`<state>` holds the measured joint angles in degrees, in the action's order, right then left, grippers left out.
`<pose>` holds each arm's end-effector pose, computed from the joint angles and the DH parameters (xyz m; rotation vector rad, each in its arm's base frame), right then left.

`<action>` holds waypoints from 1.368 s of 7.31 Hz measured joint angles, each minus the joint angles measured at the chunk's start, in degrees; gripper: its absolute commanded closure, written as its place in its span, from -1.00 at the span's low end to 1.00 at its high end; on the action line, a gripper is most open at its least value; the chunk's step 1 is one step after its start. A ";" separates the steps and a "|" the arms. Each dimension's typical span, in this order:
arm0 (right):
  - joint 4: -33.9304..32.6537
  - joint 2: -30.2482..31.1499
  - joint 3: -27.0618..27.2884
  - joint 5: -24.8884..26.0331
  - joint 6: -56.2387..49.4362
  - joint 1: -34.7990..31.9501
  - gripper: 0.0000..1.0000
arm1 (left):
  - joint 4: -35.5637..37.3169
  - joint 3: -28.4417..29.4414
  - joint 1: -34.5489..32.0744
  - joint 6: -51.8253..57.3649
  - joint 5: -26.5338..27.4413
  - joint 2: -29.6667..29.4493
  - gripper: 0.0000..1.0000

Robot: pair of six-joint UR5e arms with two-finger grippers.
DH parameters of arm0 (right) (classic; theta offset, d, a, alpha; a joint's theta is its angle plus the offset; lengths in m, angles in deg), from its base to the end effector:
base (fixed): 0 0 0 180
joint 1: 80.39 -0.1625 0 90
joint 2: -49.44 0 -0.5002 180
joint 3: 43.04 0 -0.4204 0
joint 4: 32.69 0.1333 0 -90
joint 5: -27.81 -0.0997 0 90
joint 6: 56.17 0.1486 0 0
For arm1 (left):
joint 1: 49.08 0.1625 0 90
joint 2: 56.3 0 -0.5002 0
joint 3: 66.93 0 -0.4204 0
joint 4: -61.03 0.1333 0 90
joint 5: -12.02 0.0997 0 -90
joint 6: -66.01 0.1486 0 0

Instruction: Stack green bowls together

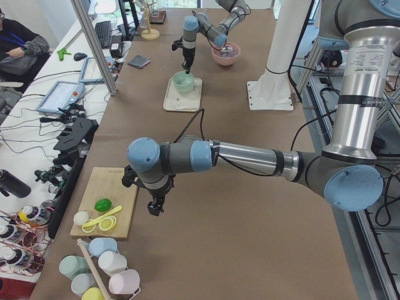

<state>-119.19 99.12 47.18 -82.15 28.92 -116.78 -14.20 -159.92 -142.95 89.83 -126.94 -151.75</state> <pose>-0.6046 -0.5482 0.3017 -0.0417 -0.8334 0.3836 -0.0584 -0.5490 0.7067 0.1040 0.8565 0.2792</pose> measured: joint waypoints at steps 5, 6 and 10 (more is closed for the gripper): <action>-0.94 0.13 1.69 0.89 -6.03 -1.22 -1.00 | 0.00 -0.01 0.00 0.00 0.00 0.00 -0.97; -2.31 0.18 1.97 0.28 -9.79 -2.73 -1.00 | 0.00 -0.01 0.00 -0.02 0.02 -0.02 -0.97; -8.94 6.36 2.14 -9.61 -41.70 -18.53 -1.00 | -2.58 0.14 0.00 -6.71 0.12 -0.05 -0.97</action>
<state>-128.13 105.48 49.32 -91.76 -12.78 -135.31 -16.79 -159.77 -142.94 83.12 -126.82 -151.80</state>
